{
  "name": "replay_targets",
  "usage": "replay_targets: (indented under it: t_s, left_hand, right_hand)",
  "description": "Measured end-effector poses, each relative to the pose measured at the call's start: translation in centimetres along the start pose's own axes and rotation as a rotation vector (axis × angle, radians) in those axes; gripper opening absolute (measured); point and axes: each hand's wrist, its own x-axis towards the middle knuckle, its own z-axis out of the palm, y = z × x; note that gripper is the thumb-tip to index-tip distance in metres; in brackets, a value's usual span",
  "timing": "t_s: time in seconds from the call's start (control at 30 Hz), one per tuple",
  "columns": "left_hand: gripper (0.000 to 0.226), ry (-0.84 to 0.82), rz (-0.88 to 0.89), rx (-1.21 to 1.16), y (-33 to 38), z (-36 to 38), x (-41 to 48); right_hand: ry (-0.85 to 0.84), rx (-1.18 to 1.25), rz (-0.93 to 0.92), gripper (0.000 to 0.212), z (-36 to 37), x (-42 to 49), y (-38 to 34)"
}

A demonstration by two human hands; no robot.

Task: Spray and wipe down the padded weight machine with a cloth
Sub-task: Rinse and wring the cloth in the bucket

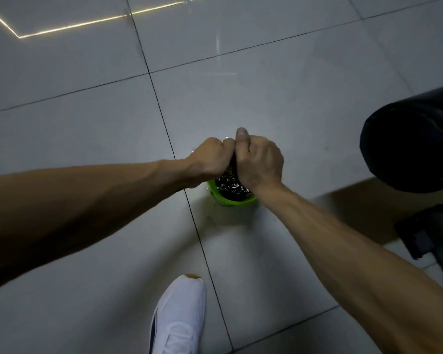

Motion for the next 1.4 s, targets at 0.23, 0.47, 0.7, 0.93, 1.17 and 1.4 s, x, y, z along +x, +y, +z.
replay_targets:
  t_s: [0.23,0.47,0.7,0.93,1.17,1.4]
  left_hand:
    - [0.049,-0.167,-0.363,-0.336,-0.1,0.8,1.3]
    - [0.055,-0.326,-0.511,-0.448,1.0,0.5,1.4]
    - [0.051,-0.220,-0.525,-0.516,2.7,0.5,1.0]
    - [0.042,0.138,-0.459,-0.718,3.4,0.6,-2.0]
    - [0.021,0.165,-0.698,-0.989,6.8,-1.7,-4.4]
    - [0.026,0.185,-0.719,-1.199,22.1,-13.3,-14.9]
  right_hand:
    - [0.068,-0.123,-0.138,0.062,1.7,1.0,1.7]
    - [0.240,-0.115,-0.299,0.058,1.2,1.7,2.3]
    - [0.135,-0.062,-0.064,0.054,0.2,1.1,1.2]
    - [-0.020,0.140,0.171,0.041,-2.9,-0.1,-0.5]
    - [-0.200,0.678,0.541,0.027,-6.4,-3.1,-3.2]
    - [-0.171,0.726,0.574,0.022,-25.2,-6.1,-15.7]
